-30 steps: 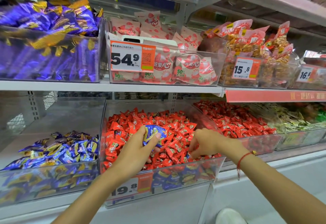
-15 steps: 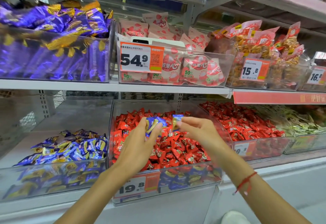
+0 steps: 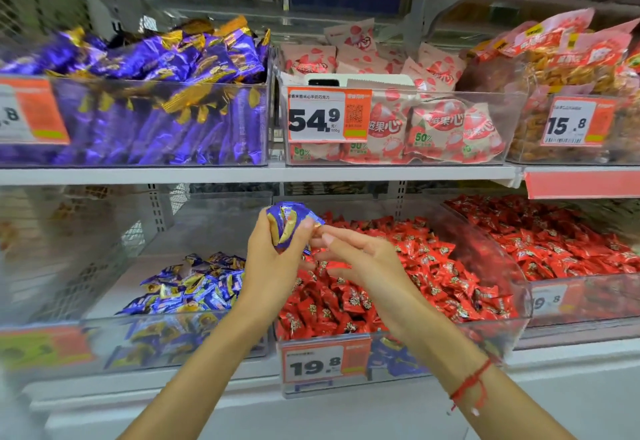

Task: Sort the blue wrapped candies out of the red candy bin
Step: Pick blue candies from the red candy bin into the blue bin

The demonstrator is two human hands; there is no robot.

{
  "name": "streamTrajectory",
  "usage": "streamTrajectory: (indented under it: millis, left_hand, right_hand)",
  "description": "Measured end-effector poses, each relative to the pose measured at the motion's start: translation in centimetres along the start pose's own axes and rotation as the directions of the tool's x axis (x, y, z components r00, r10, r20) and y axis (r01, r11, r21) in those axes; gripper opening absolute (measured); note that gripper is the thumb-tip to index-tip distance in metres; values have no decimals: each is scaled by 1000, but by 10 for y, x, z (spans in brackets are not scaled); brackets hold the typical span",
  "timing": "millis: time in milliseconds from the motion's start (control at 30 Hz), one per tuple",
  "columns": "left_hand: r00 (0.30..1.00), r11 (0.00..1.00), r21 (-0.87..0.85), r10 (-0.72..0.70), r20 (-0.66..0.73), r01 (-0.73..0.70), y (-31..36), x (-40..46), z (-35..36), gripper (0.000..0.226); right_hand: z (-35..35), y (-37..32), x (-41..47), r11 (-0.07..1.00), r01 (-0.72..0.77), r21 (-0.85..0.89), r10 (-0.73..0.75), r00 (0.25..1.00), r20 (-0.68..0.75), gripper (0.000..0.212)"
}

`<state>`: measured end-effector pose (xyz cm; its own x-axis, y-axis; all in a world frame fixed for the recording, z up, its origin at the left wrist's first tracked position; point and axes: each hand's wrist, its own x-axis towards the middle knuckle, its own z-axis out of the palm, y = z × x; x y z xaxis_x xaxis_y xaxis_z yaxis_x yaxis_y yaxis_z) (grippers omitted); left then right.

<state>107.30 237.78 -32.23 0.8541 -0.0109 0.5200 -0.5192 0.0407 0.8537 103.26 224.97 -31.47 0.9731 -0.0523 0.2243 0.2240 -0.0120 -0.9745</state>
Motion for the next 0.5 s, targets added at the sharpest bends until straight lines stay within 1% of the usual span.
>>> streamTrajectory:
  millis: [33,100,167,200,267,300,333,367,400,433,467,500]
  left_hand:
    - [1000,1000,14,-2,4,2,3,2,-5,7]
    - [999,995,95,-1,38,-3,3,10,-23,6]
    - [997,976,218,-13,81,-4,-1,19,-48,15]
    - [995,948,318,-23,93,-8,-8,23,-62,17]
    - [995,830,557,-64,74,12,-27,25,-87,19]
    - [993,773,633,-103,60,42,-36,23,-97,21]
    - [985,748,659,-162,63,81,-45,21,-105,26]
    - [970,737,665,-230,79,121,-53,19,-111,37]
    - [950,720,677,-296,96,156,-59,18,-115,52]
    - [931,692,702,-347,115,171,-63,17,-118,65]
    - [923,662,733,-362,127,158,-64,17,-118,71]
    - [935,638,759,-333,119,130,-65,19,-117,72]
  right_hand:
    - [1,-1,0,1000,-6,-25,7,998,54,24]
    - [0,-3,2,995,1,-102,12,992,128,26]
    - [-6,-5,4,967,44,-252,-3,987,163,26]
    - [-13,-4,5,927,89,-363,-24,983,180,25]
    - [-29,0,9,788,172,-590,-46,974,222,23]
    - [-38,3,10,717,190,-671,-42,972,231,23]
    - [-47,7,12,657,191,-729,-31,973,227,23]
    - [-54,10,14,615,183,-767,-18,976,219,22]
    - [-60,13,15,588,174,-790,-6,977,211,21]
    - [-65,15,16,583,166,-795,6,978,209,21]
    - [-68,16,16,585,163,-795,13,978,210,21]
    - [-69,16,16,584,168,-794,10,977,214,20]
